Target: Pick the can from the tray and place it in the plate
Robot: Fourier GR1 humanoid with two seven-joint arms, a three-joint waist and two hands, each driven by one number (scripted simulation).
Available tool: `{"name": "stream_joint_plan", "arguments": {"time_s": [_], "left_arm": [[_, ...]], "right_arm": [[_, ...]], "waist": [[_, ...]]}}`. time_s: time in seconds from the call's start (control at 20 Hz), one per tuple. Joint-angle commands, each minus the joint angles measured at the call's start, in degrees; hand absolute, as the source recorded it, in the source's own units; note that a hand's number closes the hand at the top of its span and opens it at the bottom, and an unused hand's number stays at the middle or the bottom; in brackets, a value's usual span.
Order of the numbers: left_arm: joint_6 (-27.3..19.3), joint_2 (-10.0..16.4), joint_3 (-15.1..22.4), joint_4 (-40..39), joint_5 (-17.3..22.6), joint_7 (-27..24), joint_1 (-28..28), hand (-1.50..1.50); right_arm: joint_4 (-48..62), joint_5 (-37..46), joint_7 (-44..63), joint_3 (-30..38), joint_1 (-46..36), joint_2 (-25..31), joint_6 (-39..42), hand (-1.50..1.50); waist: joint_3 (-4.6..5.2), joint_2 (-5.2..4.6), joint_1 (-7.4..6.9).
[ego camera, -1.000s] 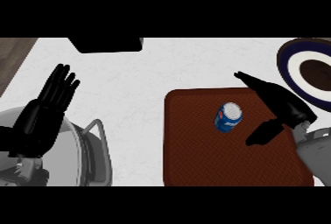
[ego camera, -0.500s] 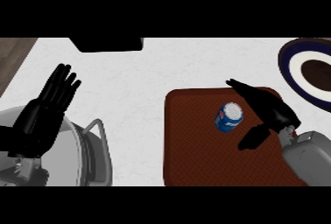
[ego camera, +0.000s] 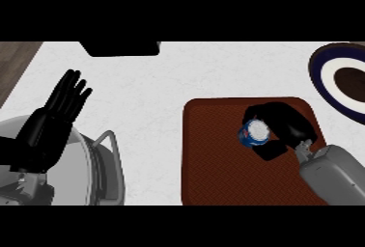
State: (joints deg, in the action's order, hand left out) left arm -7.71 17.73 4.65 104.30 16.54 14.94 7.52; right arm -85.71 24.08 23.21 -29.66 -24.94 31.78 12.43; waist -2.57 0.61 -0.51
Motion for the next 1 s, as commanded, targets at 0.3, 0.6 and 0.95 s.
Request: {"name": "stream_joint_plan", "arguments": {"time_s": [0.3, 0.6, 0.95], "left_arm": [[-1.49, -2.17, 2.27, -8.82, -0.99, 4.32, -10.98, 0.00], [-1.92, -1.35, -1.24, -6.15, -0.32, 5.47, -14.04, 0.00], [-1.47, -1.76, -2.65, -4.06, -0.63, 4.72, -17.69, 0.00]], "right_arm": [[-7.70, 3.03, -13.27, -3.13, 7.64, 4.37, -4.90, 1.50], [-18.83, -1.38, -26.02, 2.14, 13.69, 7.74, -12.26, 1.50], [-24.93, -9.61, -34.16, 12.79, 21.29, 5.68, -21.83, 1.50]], "waist": [[2.36, -0.72, 4.50], [2.15, -0.05, 8.74], [2.12, -0.59, 10.34]]}}
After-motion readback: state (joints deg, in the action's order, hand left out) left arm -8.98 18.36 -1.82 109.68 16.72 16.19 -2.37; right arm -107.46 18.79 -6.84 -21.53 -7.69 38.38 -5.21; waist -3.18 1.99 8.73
